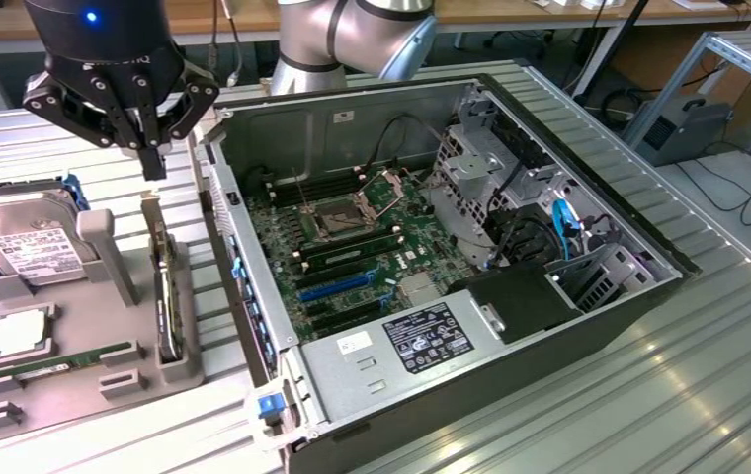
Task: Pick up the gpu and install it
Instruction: 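Reach for the gpu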
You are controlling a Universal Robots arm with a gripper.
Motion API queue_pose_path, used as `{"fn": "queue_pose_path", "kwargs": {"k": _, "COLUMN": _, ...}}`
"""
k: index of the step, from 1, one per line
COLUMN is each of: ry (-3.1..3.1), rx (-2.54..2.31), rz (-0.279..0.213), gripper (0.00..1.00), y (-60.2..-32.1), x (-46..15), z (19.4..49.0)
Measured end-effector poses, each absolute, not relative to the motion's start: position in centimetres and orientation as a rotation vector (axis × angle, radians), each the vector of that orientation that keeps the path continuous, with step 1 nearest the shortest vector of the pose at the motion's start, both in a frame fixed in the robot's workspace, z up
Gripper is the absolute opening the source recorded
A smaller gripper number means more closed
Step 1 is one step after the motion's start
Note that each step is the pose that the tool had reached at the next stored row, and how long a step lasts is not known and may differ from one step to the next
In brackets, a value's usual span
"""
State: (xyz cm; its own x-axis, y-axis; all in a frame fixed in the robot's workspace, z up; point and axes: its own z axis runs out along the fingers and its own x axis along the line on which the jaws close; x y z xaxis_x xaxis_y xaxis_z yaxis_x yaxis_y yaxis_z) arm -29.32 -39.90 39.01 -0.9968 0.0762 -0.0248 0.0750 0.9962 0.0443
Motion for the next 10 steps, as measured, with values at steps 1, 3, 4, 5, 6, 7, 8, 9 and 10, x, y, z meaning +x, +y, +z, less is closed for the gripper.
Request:
{"fn": "queue_pose_path", "kwargs": {"k": 1, "ry": 3.112, "rx": 0.118, "rz": 0.068, "gripper": 0.11, "y": -39.89, "x": -29.39, "z": 39.01}}
{"fn": "queue_pose_path", "kwargs": {"k": 3, "ry": 3.112, "rx": 0.118, "rz": 0.068, "gripper": 0.11, "y": -39.89, "x": -29.52, "z": 39.00}}
{"fn": "queue_pose_path", "kwargs": {"k": 4, "ry": 3.112, "rx": 0.118, "rz": 0.068, "gripper": 0.11, "y": -39.89, "x": -29.59, "z": 39.00}}
{"fn": "queue_pose_path", "kwargs": {"k": 5, "ry": 3.112, "rx": 0.118, "rz": 0.068, "gripper": 0.11, "y": -39.89, "x": -29.67, "z": 39.00}}
{"fn": "queue_pose_path", "kwargs": {"k": 6, "ry": 3.112, "rx": 0.118, "rz": 0.068, "gripper": 0.11, "y": -39.89, "x": -29.78, "z": 39.00}}
{"fn": "queue_pose_path", "kwargs": {"k": 7, "ry": 3.112, "rx": 0.118, "rz": 0.068, "gripper": 0.11, "y": -39.89, "x": -29.90, "z": 38.99}}
{"fn": "queue_pose_path", "kwargs": {"k": 8, "ry": 3.112, "rx": 0.118, "rz": 0.068, "gripper": 0.11, "y": -39.89, "x": -29.96, "z": 38.99}}
{"fn": "queue_pose_path", "kwargs": {"k": 9, "ry": 3.112, "rx": 0.118, "rz": 0.068, "gripper": 0.11, "y": -39.89, "x": -29.97, "z": 38.99}}
{"fn": "queue_pose_path", "kwargs": {"k": 10, "ry": 3.112, "rx": 0.118, "rz": 0.068, "gripper": 0.11, "y": -39.90, "x": -29.97, "z": 38.99}}
